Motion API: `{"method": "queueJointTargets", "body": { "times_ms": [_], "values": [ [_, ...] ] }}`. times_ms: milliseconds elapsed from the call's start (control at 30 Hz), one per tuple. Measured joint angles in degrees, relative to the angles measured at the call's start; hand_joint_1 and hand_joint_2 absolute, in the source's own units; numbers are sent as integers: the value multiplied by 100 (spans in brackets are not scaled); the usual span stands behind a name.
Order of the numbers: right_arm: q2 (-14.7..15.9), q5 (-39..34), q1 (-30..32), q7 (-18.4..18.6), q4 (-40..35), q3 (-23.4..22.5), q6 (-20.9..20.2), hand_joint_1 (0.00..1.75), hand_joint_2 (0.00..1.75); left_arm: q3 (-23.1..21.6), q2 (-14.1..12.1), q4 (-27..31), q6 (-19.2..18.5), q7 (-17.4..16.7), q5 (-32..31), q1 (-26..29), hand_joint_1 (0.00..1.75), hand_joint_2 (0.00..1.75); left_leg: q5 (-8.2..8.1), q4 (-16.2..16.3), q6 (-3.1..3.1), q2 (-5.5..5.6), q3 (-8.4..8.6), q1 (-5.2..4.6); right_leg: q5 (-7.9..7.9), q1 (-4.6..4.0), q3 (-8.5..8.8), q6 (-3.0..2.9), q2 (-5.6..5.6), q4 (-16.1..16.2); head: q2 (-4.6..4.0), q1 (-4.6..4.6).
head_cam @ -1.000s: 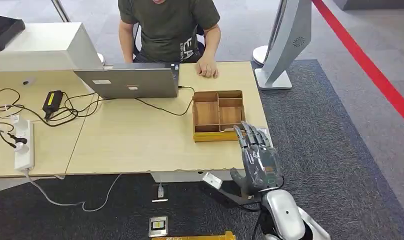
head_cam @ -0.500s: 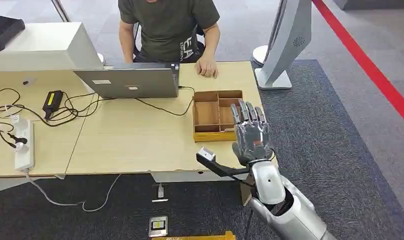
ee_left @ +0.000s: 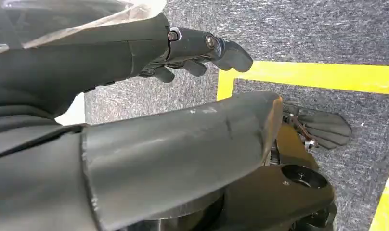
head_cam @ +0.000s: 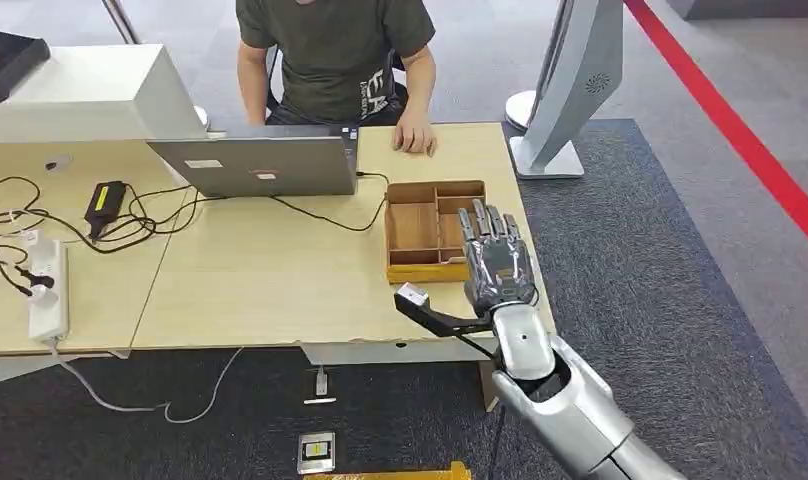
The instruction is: Pass the card to the sensor for recognition and then transmit it.
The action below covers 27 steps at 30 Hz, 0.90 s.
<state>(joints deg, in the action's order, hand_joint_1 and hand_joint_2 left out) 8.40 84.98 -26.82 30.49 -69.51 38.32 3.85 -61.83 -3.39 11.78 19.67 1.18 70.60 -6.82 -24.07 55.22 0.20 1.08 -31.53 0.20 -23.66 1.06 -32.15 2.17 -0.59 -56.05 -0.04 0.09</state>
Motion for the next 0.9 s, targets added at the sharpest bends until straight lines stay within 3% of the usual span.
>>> {"method": "queueJointTargets", "body": {
  "times_ms": [267,733,900],
  "values": [
    [-98,-157,-438,-42,846,-20,26,0,175,-46,-48,-4,-105,24,-39,1,0,0,6,1,0,1,1,0,6,0,0,0,0,0,0,0],
    [-186,-219,-560,-44,1369,-20,26,0,175,-83,-92,-9,-118,-6,-68,0,0,0,5,1,0,0,0,0,6,0,-1,0,0,0,0,0],
    [-291,-1439,-578,-433,1590,-140,83,0,175,-144,-103,-11,-239,3,-210,-1,0,0,6,1,0,0,1,0,7,0,-1,0,0,0,0,0]
  ]
}}
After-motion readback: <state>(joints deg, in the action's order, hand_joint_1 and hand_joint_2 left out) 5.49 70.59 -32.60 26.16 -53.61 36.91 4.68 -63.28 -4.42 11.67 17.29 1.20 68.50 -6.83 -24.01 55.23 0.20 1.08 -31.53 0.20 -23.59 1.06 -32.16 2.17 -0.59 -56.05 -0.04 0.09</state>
